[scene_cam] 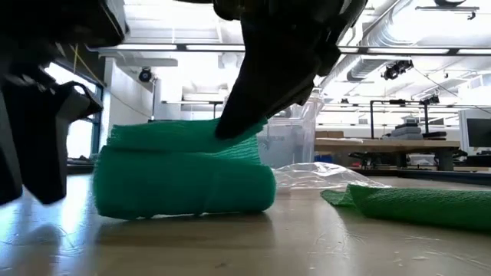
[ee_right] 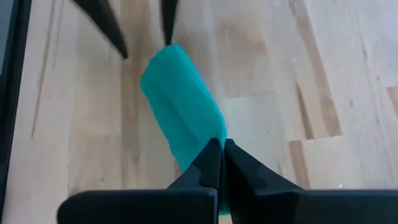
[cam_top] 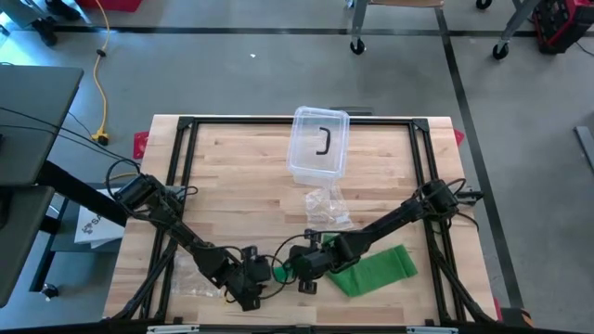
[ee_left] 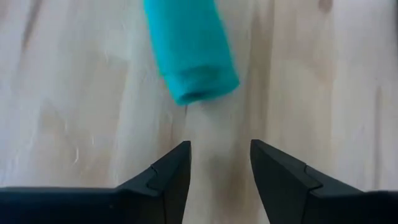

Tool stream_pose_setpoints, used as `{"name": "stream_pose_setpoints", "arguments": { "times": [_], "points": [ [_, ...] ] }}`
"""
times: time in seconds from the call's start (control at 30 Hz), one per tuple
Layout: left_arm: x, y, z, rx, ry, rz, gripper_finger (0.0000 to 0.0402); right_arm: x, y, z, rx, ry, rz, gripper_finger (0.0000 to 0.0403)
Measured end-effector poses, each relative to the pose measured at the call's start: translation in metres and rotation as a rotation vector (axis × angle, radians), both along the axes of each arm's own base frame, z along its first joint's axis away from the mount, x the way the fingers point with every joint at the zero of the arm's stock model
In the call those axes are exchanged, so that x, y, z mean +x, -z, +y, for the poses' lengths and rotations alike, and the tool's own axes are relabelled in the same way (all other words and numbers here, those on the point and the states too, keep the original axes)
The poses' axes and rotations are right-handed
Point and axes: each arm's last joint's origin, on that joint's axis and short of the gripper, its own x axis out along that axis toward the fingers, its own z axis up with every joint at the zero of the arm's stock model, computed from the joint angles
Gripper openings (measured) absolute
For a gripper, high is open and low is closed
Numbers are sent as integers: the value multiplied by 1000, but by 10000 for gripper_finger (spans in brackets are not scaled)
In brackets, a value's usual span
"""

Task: Roll bandage
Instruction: Roll the blue bandage

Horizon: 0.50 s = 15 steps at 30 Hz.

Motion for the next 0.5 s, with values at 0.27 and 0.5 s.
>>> {"name": "stream_pose_setpoints", "arguments": {
  "times": [0.27,0.5],
  "points": [
    [-1,-11,-26,41,-111,-339,161,3,1,-11,20,59,15,0],
    [8,-5,-27,97,-143,-430,161,5,2,-19,35,107,38,0]
  ]
}}
